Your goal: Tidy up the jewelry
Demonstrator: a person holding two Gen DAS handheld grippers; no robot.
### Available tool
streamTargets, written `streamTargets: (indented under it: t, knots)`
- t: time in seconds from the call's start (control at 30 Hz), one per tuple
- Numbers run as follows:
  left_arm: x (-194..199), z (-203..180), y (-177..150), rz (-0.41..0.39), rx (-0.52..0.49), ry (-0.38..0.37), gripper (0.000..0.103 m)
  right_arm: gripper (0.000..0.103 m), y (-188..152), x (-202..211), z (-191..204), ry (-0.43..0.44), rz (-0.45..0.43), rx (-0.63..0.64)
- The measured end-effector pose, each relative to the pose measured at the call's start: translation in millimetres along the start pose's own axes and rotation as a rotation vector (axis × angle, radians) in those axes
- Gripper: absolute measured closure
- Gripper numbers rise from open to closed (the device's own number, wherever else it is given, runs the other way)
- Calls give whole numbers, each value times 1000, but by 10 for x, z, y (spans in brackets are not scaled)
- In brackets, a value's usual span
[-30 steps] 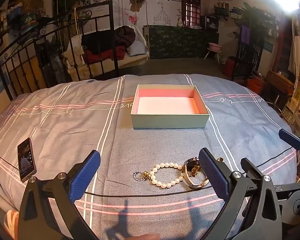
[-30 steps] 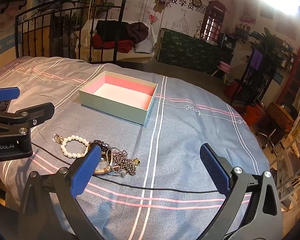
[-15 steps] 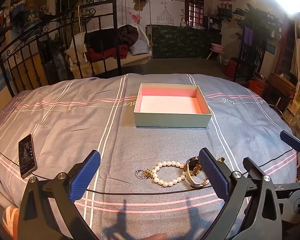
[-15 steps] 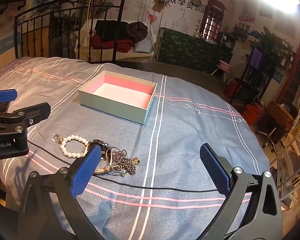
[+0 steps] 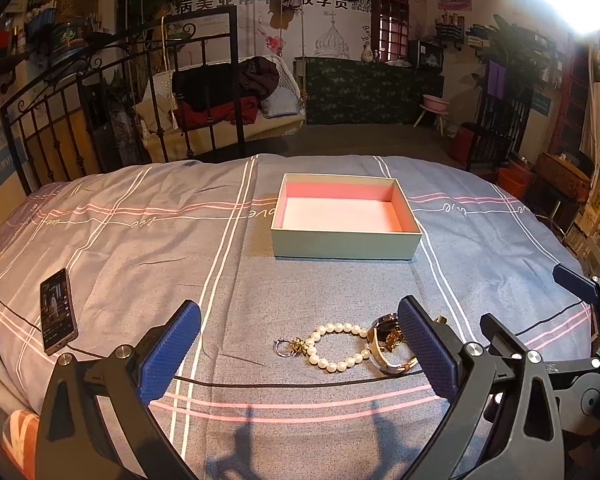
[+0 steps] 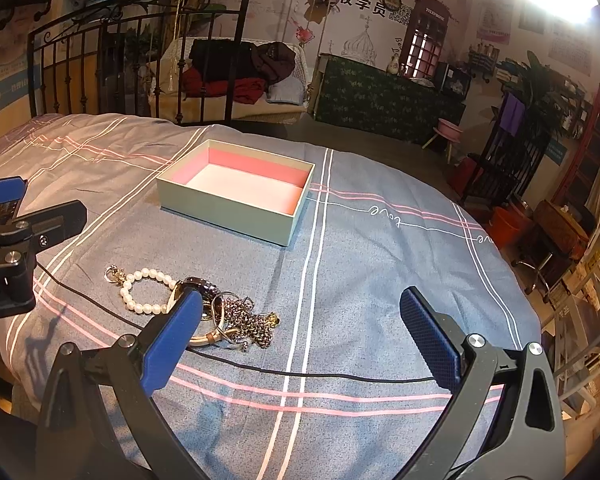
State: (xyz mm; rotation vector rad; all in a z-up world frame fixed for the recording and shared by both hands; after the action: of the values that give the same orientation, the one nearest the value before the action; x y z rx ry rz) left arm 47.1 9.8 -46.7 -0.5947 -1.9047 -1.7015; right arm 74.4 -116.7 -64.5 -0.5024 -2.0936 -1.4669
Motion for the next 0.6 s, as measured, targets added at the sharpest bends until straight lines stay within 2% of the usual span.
streamTargets:
  t: [0.23,0.6]
  knots:
    - [-53,-26,-62,52,-17,-12,6,6,-6,-2,-4,-1,0,-2]
    - [-82,16,-29,32,5,-11,6,6,-35,-52,-1,5,15,-6]
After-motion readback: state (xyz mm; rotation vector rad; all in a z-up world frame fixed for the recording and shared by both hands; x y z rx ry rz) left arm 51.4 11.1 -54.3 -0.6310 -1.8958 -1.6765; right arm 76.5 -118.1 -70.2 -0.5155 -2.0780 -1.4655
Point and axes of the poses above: each gripper's, at about its wrist camera, not at the fingertips, and x roughly against the way its jaws point, z to its left, y to its top, the point moved 8 cm from there along -x, roughly the way its jaws point, and after that the axes turned 7 degrees about x, right-handed, at the moved point
